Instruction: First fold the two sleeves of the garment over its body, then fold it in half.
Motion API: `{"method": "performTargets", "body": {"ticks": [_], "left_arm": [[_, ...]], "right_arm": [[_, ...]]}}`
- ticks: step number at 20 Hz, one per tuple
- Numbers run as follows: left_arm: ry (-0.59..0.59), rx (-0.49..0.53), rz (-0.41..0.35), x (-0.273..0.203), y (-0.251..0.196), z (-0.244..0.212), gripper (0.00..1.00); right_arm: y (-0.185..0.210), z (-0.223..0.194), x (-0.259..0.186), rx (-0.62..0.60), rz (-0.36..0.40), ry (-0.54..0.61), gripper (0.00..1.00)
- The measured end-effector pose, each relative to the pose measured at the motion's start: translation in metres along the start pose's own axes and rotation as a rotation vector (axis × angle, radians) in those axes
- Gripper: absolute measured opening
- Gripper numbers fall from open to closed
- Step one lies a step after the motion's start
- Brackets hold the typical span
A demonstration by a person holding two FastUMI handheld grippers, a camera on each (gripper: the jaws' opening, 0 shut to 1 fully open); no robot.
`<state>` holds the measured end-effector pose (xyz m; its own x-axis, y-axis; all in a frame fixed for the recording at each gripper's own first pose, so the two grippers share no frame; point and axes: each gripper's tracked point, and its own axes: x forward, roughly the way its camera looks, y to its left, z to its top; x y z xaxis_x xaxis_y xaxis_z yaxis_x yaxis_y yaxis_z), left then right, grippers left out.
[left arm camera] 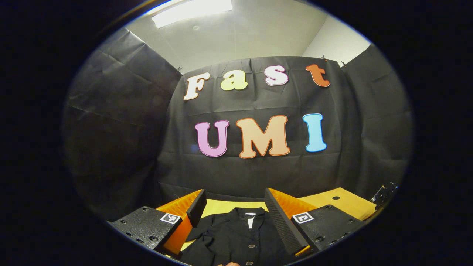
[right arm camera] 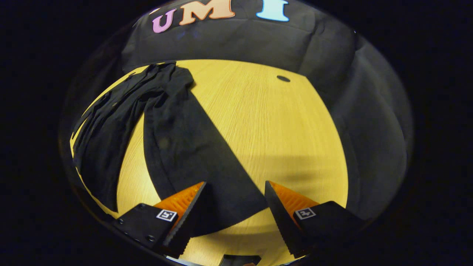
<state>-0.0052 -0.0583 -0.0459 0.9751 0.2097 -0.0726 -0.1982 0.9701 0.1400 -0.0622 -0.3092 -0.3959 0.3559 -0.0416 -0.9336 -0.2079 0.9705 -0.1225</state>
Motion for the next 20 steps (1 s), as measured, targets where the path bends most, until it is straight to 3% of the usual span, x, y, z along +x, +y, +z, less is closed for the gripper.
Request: {"method": "performTargets", "body": {"ticks": [3,5,6,8,10,12,15,20], "left_arm": [[0.002,-0.012,-0.015,0.002,-0.009,-0.003,0.94],[0.02,-0.031,-0.021,0.002,-0.013,-0.01,0.94],[0.023,-0.04,-0.022,0.002,-0.013,-0.01,0.94],[0.018,-0.051,-0.016,0.002,-0.01,-0.01,0.94],[0.017,-0.054,-0.018,0.002,-0.009,-0.011,0.94],[0.006,-0.057,-0.019,0.001,-0.005,-0.009,0.94],[-0.003,-0.036,-0.017,-0.002,0.01,-0.007,0.94],[-0.03,-0.028,-0.008,-0.006,0.04,-0.004,0.94]], "right_arm": [[0.002,-0.003,0.002,0.058,0.045,0.007,0.97],[0.007,-0.003,0.001,0.069,0.054,-0.017,0.89],[0.014,-0.002,0.002,0.068,0.059,-0.027,0.78],[0.026,-0.003,0.001,0.067,0.068,-0.051,0.47],[0.028,-0.006,0.0,0.07,0.022,-0.077,0.16],[0.03,-0.007,0.001,0.069,-0.031,-0.091,0.05],[0.035,-0.004,-0.004,0.135,-0.082,-0.108,0.03],[0.05,0.041,-0.029,0.244,-0.098,-0.236,0.03]]}}
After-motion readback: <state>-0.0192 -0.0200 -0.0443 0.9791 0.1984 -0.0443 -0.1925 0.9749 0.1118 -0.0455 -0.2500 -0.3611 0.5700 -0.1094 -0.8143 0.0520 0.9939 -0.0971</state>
